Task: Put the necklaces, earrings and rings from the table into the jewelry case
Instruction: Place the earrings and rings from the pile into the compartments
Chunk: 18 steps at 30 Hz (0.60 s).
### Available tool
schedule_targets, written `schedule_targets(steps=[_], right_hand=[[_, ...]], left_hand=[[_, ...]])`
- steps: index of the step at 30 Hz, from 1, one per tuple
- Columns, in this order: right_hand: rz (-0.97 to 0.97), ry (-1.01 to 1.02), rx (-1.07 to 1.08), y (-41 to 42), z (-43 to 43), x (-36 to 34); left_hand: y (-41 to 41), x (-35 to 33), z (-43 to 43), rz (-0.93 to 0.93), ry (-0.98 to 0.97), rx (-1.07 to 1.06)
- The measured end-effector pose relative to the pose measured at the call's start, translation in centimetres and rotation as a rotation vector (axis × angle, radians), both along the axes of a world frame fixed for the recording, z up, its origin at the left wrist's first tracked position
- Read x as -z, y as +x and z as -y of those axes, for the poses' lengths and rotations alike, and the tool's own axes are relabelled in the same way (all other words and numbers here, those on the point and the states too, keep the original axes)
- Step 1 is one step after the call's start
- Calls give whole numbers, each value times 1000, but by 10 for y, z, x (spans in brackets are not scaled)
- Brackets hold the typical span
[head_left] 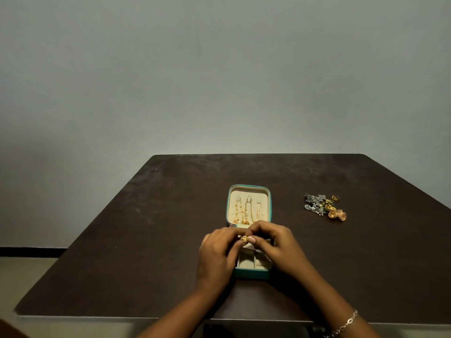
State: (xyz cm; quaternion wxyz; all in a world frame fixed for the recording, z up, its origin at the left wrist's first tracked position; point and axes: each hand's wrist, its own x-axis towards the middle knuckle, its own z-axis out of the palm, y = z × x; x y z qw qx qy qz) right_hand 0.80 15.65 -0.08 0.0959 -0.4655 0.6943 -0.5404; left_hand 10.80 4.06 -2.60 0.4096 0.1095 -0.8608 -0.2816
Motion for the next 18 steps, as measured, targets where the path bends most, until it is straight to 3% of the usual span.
schedule_targets(steps=[18], right_hand=[[-415, 36, 117, 0, -3, -2]], left_hand=[[0, -1, -1, 64, 18, -54]])
